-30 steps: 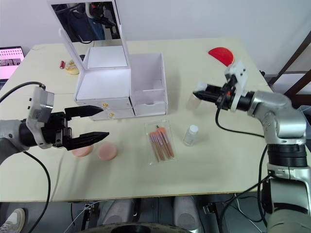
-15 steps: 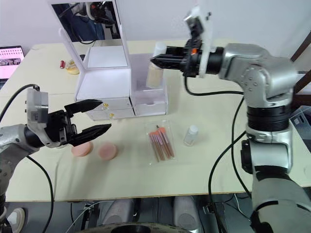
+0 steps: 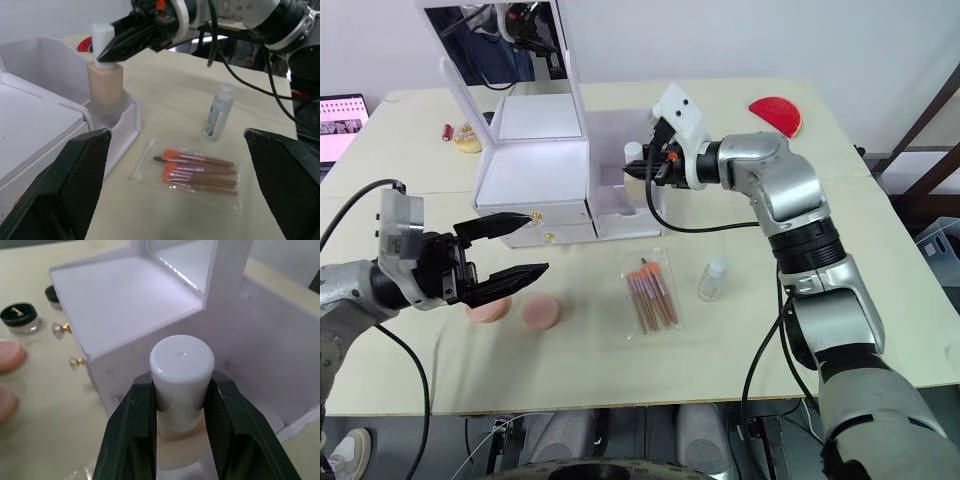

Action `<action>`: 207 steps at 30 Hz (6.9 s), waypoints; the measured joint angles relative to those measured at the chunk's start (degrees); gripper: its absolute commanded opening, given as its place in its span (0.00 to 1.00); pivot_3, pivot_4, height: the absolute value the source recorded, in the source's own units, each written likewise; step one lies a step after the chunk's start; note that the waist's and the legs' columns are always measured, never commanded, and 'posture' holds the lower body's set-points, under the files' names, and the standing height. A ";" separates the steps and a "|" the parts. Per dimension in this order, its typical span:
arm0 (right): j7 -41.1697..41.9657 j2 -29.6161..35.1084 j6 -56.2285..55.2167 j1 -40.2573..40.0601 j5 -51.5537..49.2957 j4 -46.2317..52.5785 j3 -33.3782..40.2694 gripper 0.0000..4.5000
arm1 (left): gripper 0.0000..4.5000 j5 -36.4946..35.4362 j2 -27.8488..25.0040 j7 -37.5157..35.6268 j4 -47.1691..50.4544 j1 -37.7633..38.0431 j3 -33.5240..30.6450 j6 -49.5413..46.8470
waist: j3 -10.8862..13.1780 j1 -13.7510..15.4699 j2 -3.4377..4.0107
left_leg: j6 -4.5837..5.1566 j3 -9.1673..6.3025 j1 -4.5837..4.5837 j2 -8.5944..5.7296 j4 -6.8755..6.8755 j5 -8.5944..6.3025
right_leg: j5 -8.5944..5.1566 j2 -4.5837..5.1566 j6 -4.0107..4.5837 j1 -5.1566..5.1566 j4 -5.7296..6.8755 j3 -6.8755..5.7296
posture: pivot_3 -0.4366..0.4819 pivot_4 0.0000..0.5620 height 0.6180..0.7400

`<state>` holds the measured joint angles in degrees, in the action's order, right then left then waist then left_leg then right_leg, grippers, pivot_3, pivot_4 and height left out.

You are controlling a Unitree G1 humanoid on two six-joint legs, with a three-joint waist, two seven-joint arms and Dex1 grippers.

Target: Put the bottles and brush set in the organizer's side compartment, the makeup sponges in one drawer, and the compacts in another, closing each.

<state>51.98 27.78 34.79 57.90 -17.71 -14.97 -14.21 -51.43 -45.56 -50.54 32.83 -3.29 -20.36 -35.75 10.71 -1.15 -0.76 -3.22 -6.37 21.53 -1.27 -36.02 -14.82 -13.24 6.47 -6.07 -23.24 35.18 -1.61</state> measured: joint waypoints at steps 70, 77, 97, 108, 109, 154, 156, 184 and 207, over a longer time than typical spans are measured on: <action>23.15 29.15 -15.52 -64.40 -7.28 6.02 53.35 1.00 | 1.00 15.53 -14.78 -18.28 -37.48 17.03 -23.63 10.32 | 0.05 0.05 -0.07 | -0.02 0.59 -0.03 0.21 -0.09 -0.06 | -0.24 0.29 0.05 -0.12 -0.27 0.01 | 0.48 0.27 1.00; 22.52 33.60 -22.25 -63.92 -4.52 -8.22 53.92 1.00 | 1.00 23.25 -16.50 -20.34 -57.22 18.25 -26.09 20.96 | 0.02 0.53 -0.11 | 0.09 0.77 -0.02 0.18 0.31 -0.22 | -0.18 0.36 0.16 -0.25 -0.33 0.03 | 0.48 0.27 1.00; 18.16 31.64 -11.30 -59.32 -12.62 19.64 44.76 1.00 | 1.00 14.97 -8.33 -17.32 -23.63 12.74 -14.84 10.59 | 0.02 0.55 -0.24 | 0.09 0.77 -0.06 0.22 0.07 -0.22 | -0.13 0.33 0.12 -0.13 -0.20 0.09 | 0.48 0.27 1.00; 12.80 28.22 -0.31 -49.99 -20.54 37.13 30.64 1.00 | 1.00 0.30 -6.49 -10.25 3.76 11.21 -5.95 -1.55 | 0.06 0.63 -0.34 | 0.10 0.69 -0.14 0.25 -0.10 -0.21 | -0.07 0.21 0.18 -0.01 -0.12 0.08 | 0.48 0.27 1.00; 12.34 27.58 -0.12 -49.28 -20.64 37.10 29.82 1.00 | 1.00 0.10 -6.71 -10.13 3.82 11.20 -5.94 -1.65 | 0.07 0.77 -0.32 | 0.11 0.67 -0.12 0.24 -0.12 -0.21 | -0.07 0.21 0.20 -0.01 -0.12 0.06 | 0.48 0.27 1.00; 10.59 20.84 -2.89 -42.63 -17.21 31.21 21.32 0.14 | 1.00 -0.37 -6.76 -6.85 5.53 9.12 -1.77 -2.12 | 0.09 0.40 -0.32 | 0.12 0.67 -0.12 0.21 -0.15 -0.20 | -0.05 0.21 0.22 -0.01 -0.12 0.07 | 0.48 0.27 1.00; 10.39 21.29 -1.48 -38.57 -18.39 32.67 21.41 0.14 | 1.00 -0.33 -6.81 -6.94 5.39 9.07 -1.78 -2.10 | 0.10 0.40 -0.31 | 0.12 0.65 -0.13 0.22 -0.14 -0.20 | -0.04 0.20 0.22 -0.03 -0.10 0.06 | 0.48 0.27 1.00; -7.17 -4.20 11.14 5.49 -3.77 2.19 -1.06 0.14 | 1.00 1.47 -3.85 -3.24 3.32 6.55 1.11 -0.78 | 0.11 0.01 -0.29 | 0.12 0.44 -0.02 0.21 -0.01 -0.19 | 0.11 0.06 0.09 -0.22 -0.02 0.04 | 0.48 0.27 1.00; -7.53 -9.94 2.08 1.01 8.79 -2.30 -4.86 0.14 | 1.00 0.66 -3.69 2.08 4.34 5.18 -1.31 -0.97 | 0.10 -0.06 -0.29 | 0.11 0.39 -0.07 0.21 -0.01 -0.18 | 0.11 0.01 0.10 -0.20 0.01 0.05 | 0.48 0.27 1.00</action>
<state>44.44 17.84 36.87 58.91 -8.92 -17.26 -19.08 -50.78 -49.25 -48.46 37.17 1.89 -21.67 -36.72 10.81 -1.21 -1.05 -3.11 -5.99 21.47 -1.06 -36.02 -15.01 -13.14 6.48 -5.97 -23.43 35.19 -1.56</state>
